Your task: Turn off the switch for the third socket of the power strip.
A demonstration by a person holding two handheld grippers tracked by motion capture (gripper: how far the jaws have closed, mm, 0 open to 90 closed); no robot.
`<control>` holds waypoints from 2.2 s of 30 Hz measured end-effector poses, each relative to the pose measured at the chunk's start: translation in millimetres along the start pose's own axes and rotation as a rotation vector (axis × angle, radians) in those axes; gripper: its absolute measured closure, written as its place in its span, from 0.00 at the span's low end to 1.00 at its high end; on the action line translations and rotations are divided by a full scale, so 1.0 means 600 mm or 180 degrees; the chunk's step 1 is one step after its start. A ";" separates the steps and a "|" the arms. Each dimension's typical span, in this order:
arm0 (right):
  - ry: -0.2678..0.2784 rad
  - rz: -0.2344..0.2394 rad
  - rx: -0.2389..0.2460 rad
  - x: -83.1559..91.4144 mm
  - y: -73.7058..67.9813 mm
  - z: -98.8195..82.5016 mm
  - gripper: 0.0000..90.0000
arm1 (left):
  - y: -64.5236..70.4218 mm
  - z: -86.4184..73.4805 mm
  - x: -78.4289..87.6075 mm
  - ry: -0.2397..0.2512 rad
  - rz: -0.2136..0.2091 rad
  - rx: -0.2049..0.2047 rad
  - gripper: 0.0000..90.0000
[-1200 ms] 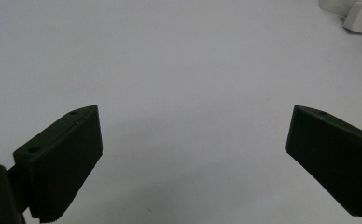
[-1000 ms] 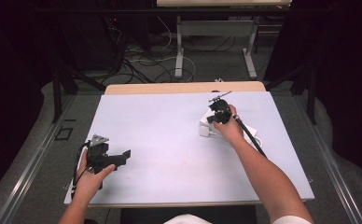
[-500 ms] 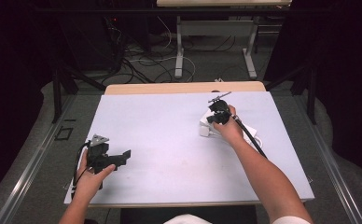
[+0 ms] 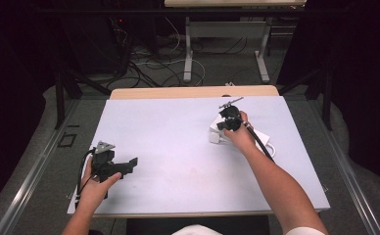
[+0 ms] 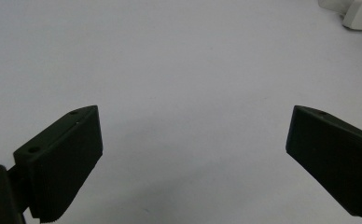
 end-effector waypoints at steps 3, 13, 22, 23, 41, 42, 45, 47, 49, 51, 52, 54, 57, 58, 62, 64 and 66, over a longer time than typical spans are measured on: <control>-0.0010 0.0009 0.0014 0.000 0.000 0.000 1.00 | 0.000 0.000 0.000 0.0008 0.0004 0.0002 0.04; 0.0011 -0.0005 0.0006 0.000 -0.001 0.000 1.00 | 0.000 0.000 -0.001 0.0006 0.0002 0.0002 0.04; 0.0009 0.0008 0.0061 -0.001 -0.001 0.001 0.91 | -0.001 0.000 -0.001 0.0004 0.0003 0.0010 0.04; 0.0015 0.0005 0.0061 -0.001 -0.002 0.001 0.90 | -0.001 0.000 -0.001 0.0011 0.0007 0.0012 0.04; -0.0010 -0.0051 0.0116 0.001 -0.003 0.001 0.55 | 0.000 -0.001 -0.001 -0.0020 -0.0008 0.0002 0.04; -0.0004 -0.0041 0.0174 0.001 -0.003 0.001 0.53 | 0.000 -0.001 -0.001 -0.0020 -0.0007 0.0001 0.04; 0.0021 -0.0060 0.0140 0.005 -0.005 0.003 0.49 | 0.000 -0.001 -0.001 -0.0008 0.0004 0.0007 0.04; -0.0028 -0.0056 0.0114 0.008 -0.005 0.002 0.47 | 0.000 -0.001 0.000 -0.0030 -0.0010 -0.0001 0.04; 0.0004 -0.0061 0.0115 0.009 -0.003 0.003 0.46 | 0.000 -0.001 0.000 -0.0015 -0.0006 0.0002 0.04; -0.0014 -0.0072 0.0109 0.011 0.000 0.002 0.45 | 0.000 -0.001 -0.003 0.0018 0.0015 0.0026 0.04; -0.0013 -0.0094 0.0067 0.012 0.000 0.002 0.44 | -0.001 -0.002 -0.002 0.0001 0.0011 -0.0002 0.04; 0.0002 -0.0133 0.0101 0.014 0.006 0.002 0.39 | 0.000 -0.002 -0.002 0.0009 0.0011 0.0011 0.04; -0.0016 -0.0118 0.0060 0.018 0.008 0.001 0.39 | 0.001 -0.001 -0.002 0.0009 0.0004 0.0015 0.04; 0.0002 -0.0130 0.0071 0.019 0.009 0.002 0.39 | 0.001 -0.001 -0.002 0.0005 0.0002 0.0016 0.04; 0.0001 -0.0103 0.0001 0.028 0.010 0.003 0.33 | 0.000 -0.002 -0.002 0.0010 0.0017 0.0010 0.04; 0.0023 -0.0110 -0.0019 0.033 0.012 0.003 0.25 | 0.000 -0.001 -0.002 0.0024 0.0020 0.0023 0.04; 0.0032 -0.0100 -0.0081 0.038 0.013 0.004 0.18 | 0.000 -0.001 -0.002 0.0022 0.0020 0.0020 0.04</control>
Point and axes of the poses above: each handheld gripper's, and its own axes: x roughly backward along the jaws, z roughly out of its top, y roughly to its right, the point moved 6 cm from there along -x, roughly forward along the jaws, and after that the axes turned 11 degrees about -x, right-handed, at the moved point
